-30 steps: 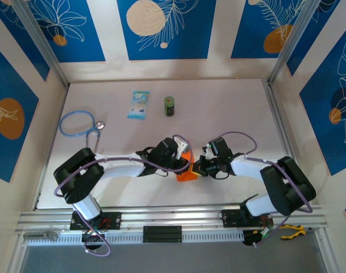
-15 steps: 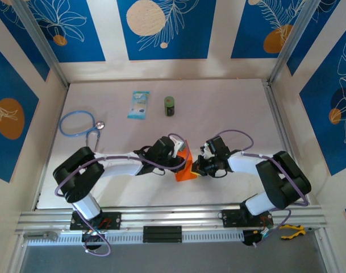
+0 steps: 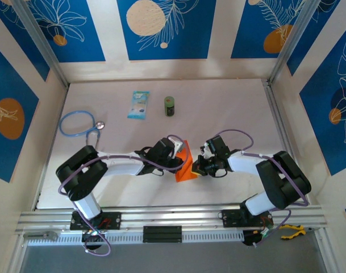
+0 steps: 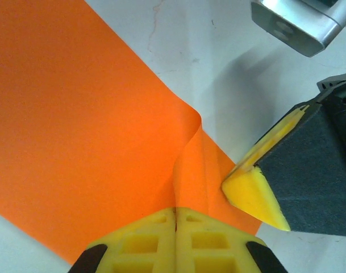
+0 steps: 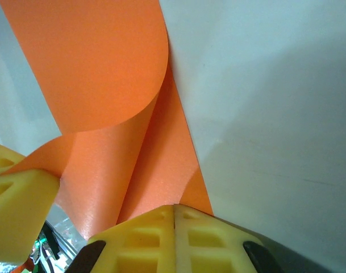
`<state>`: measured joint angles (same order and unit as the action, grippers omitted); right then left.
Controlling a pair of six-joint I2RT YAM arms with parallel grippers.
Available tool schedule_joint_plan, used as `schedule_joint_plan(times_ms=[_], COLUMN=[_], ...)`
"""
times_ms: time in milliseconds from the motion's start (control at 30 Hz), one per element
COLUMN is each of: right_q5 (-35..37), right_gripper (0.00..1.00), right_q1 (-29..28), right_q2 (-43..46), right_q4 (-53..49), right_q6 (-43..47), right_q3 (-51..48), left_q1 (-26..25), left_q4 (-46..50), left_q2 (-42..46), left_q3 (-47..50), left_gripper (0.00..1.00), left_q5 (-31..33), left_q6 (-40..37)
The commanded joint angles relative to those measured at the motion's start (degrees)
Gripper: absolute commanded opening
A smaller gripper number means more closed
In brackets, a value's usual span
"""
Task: Fold a paper plane with a square sheet of paper (pick it up from the middle)
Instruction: Fold the triangle a second time at the center of the table.
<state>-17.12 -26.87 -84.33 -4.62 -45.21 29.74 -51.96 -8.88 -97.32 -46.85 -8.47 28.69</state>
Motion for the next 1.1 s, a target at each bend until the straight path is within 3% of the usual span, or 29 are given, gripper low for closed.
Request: schedule_joint_plan(times_ms=[0,533,1067], right_q5=[1.83,1.74,1.13], right_gripper=[0.0,0.0,0.0], right_q1=[0.42,0.42,0.42], right_q2=[-0.93,-1.63,-1.1], right_q4=[-3.92,-4.06,-3.82], right_q6=[0.75,0.5,0.3], right_q3=[0.26,0.59,0.59], left_q1=[0.64,0.86,0.9], left_q4=[1.57,3.79,0.86], left_q2=[-1.09,-1.63,-2.81], left_q3=[0.01,0.38,0.71], left_gripper=[0.0,0.0,0.0], left_q5=[2.45,6.53,5.0], left_q6=[-2.6,-4.35,-4.34])
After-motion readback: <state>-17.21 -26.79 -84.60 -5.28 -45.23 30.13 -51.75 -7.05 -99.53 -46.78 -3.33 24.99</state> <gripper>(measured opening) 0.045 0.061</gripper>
